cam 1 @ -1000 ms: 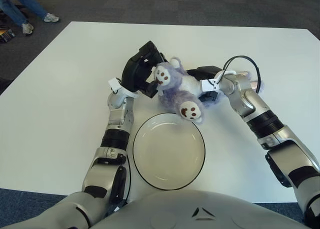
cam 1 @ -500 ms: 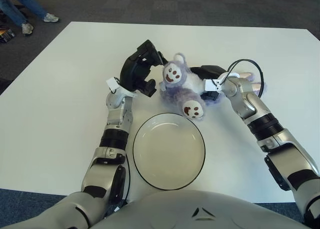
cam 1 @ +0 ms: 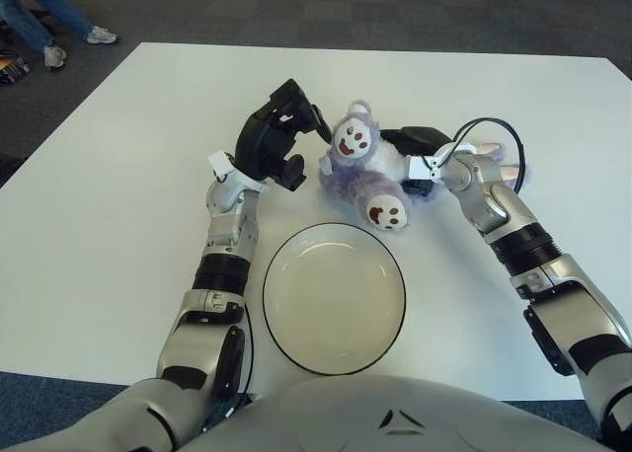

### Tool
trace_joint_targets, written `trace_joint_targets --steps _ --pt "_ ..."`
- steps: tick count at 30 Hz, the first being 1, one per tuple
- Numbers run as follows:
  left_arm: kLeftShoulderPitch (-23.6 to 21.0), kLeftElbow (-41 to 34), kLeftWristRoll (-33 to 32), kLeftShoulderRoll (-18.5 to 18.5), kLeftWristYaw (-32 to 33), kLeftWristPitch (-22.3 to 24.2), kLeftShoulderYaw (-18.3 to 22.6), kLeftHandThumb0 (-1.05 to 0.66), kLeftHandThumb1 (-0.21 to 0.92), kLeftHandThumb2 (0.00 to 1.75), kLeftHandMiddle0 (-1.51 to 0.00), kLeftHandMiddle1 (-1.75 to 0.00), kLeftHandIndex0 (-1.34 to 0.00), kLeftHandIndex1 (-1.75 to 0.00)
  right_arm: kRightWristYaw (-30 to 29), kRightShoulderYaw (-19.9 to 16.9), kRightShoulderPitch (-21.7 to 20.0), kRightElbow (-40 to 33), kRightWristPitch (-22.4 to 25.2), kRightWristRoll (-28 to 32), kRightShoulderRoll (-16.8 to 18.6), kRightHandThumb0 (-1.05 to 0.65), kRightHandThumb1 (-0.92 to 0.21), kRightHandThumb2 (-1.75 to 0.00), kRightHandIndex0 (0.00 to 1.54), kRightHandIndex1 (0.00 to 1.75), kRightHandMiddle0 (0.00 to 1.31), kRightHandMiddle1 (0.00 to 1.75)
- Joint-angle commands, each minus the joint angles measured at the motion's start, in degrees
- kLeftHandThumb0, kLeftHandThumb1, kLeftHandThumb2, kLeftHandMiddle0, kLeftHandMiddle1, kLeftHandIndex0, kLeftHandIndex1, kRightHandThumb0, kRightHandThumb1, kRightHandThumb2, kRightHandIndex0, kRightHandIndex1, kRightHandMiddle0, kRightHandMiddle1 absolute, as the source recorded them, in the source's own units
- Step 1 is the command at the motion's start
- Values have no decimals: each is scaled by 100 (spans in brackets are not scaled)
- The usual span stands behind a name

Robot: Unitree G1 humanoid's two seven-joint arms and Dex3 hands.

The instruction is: Put the doll into the plate.

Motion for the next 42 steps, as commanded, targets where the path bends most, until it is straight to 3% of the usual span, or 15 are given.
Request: trace_joint_targets --steps 1,7,11,16,24,37,42 --pt "-130 181 -12 27 55 -44 105 -1 50 111 -49 -173 -24 -174 -138 -131 295 143 34 120 -51 54 -15 -152 75 175 93 175" --pt "-219 713 51 165 89 -190 334 -1 59 101 -44 -173 -16 -175 -399 -564 376 50 -596 546 -250 55 -14 -153 75 175 95 175" --pt "-293 1178 156 278 147 -413 500 -1 65 93 -31 -174 -22 -175 -541 -701 413 13 -834 665 -262 56 -12 -155 77 175 97 175" --pt "-273 1456 678 413 874 -521 626 -1 68 89 -26 -175 -23 -175 -142 -1035 511 -1267 -171 778 -297 55 -13 -154 77 175 95 175" --pt "-372 1802 1322 610 1659 -889 663 -1 67 90 -26 -175 -24 -175 71 -1106 598 -2038 387 723 -223 55 -13 -154 76 175 93 175" --pt "-814 3346 1478 974 1643 -1297 677 -1 69 88 -25 -175 -23 -175 214 -1303 709 -2902 759 1112 -33 55 -13 -155 77 175 92 175" --pt "-931 3692 1601 1046 1821 -1204 639 -1 71 85 -23 -175 -21 -175 142 -1348 760 -3102 768 1235 63 54 -13 -154 76 175 94 175"
